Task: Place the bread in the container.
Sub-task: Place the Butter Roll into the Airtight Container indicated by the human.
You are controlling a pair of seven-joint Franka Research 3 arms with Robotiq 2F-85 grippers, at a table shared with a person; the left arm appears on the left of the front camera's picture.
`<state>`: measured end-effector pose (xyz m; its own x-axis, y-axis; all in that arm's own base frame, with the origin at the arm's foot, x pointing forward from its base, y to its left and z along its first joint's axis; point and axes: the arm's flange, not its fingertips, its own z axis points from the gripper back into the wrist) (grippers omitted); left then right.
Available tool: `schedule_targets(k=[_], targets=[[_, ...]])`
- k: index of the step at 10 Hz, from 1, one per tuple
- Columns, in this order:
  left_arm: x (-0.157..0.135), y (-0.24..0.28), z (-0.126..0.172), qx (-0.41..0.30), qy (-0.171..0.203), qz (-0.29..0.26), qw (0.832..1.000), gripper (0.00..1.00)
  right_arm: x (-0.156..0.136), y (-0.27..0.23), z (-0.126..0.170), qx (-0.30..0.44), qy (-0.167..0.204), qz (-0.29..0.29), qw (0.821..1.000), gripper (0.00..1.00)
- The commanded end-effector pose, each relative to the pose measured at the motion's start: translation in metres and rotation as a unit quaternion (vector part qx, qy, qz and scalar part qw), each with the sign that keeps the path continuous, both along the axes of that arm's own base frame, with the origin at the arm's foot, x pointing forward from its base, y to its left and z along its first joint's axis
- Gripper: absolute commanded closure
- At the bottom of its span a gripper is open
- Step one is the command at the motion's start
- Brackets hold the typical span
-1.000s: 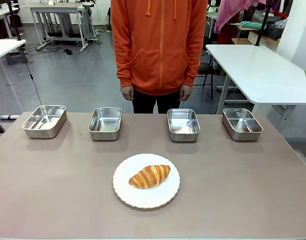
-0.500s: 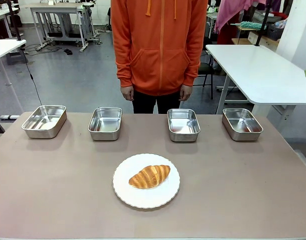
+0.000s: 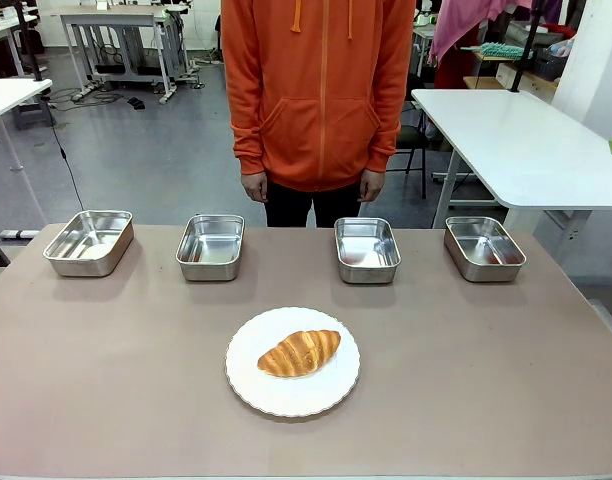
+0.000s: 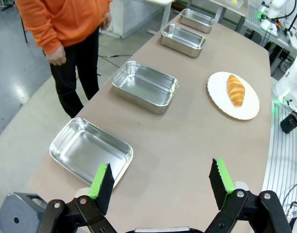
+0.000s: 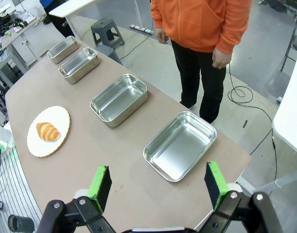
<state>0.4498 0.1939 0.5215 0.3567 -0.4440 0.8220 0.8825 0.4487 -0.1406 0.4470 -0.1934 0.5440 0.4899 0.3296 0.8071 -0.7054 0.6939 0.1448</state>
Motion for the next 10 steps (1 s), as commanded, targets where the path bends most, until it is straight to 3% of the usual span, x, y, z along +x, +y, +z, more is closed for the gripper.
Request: schedule_targets(k=[1,10], targets=[[-0.0003,-0.0004,0.001,0.0,-0.002,-0.002,1.0,0.0,0.0022,0.0007,0.0015,0.007,-0.007,0.001,1.0,0.0],[-0.0003,-0.0004,0.001,0.0,-0.002,-0.002,1.0,0.0,0.0022,0.0007,0.0015,0.007,-0.007,0.001,1.0,0.0]])
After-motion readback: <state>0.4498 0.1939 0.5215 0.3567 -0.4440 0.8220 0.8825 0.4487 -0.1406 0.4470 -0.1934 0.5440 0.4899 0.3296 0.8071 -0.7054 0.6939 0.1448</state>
